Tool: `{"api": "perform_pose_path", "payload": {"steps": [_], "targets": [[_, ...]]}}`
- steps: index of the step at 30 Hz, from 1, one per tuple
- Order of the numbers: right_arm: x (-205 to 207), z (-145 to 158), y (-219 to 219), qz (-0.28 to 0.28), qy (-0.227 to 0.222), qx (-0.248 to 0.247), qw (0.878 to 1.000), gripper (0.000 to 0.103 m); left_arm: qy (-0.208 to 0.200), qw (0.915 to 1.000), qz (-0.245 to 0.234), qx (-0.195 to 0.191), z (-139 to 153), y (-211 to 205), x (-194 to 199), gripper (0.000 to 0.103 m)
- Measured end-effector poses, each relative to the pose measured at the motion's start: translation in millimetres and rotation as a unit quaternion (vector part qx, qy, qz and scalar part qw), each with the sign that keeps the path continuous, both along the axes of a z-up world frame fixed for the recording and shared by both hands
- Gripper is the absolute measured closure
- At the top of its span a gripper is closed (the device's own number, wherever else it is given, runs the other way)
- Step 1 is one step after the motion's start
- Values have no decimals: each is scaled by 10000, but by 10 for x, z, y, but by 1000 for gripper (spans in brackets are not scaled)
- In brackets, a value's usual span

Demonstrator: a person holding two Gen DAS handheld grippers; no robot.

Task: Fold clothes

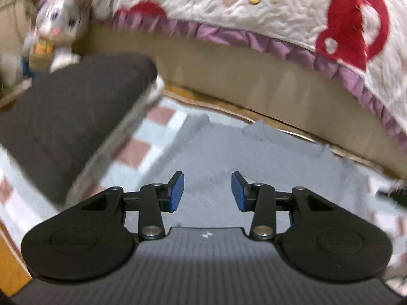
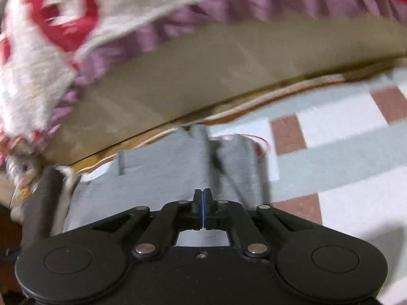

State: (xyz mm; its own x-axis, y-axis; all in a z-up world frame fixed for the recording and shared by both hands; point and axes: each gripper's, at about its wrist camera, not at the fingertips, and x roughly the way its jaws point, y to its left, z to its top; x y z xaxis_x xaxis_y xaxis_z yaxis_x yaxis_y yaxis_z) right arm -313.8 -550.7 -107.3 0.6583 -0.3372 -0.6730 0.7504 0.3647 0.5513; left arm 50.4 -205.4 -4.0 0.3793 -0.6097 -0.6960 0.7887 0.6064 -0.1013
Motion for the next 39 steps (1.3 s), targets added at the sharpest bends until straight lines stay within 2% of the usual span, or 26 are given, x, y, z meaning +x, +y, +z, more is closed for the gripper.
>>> {"api": "perform_pose_path", "payload": {"steps": [2, 3, 5, 9, 13, 14, 18, 22, 25, 28, 30, 34, 39], "targets": [[-13, -82, -112, -150, -223, 48, 9996, 99, -136, 9996, -142, 215, -207, -8, 49, 64], [-3, -113, -166, -182, -228, 90, 9995, 95, -149, 9991, -156, 364, -306, -35, 108, 64], [39, -188, -271, -245, -153, 121, 9995, 95, -88, 9985, -25, 535, -419, -84, 250, 64], [115, -376, -375, -138, -173, 172, 9996, 92, 43, 9988, 185, 457, -492, -181, 435, 61], [194, -465, -407, 32, -189, 209, 9996, 90, -350, 9958, 372, 761, -647, -218, 443, 48], [217, -480, -416, 75, -190, 211, 9996, 89, -370, 9942, 497, 877, -729, -227, 483, 47], [361, -493, -476, 190, -122, 66, 9997, 75, -630, 9883, 659, 1225, -984, -342, 659, 46], [476, -485, -472, 388, -64, -92, 9992, 71, -491, 9928, 747, 800, -1055, -414, 819, 46], [541, -467, -433, 613, -48, -172, 9980, 71, -448, 9946, 760, 543, -1115, -459, 892, 41], [688, -455, -337, 935, 274, -502, 9940, 68, -239, 9959, 843, 205, -1121, -459, 957, 41], [800, -462, -290, 1090, 544, -768, 9896, 64, -60, 9973, 725, -67, -1093, -495, 1002, 41], [930, -488, -279, 1230, 823, -1104, 9828, 60, -262, 9993, 280, 18, -1116, -702, 951, 41], [1052, -496, -270, 1416, 970, -1336, 9761, 60, -347, 9989, -55, 299, -1326, -996, 927, 37]]}}
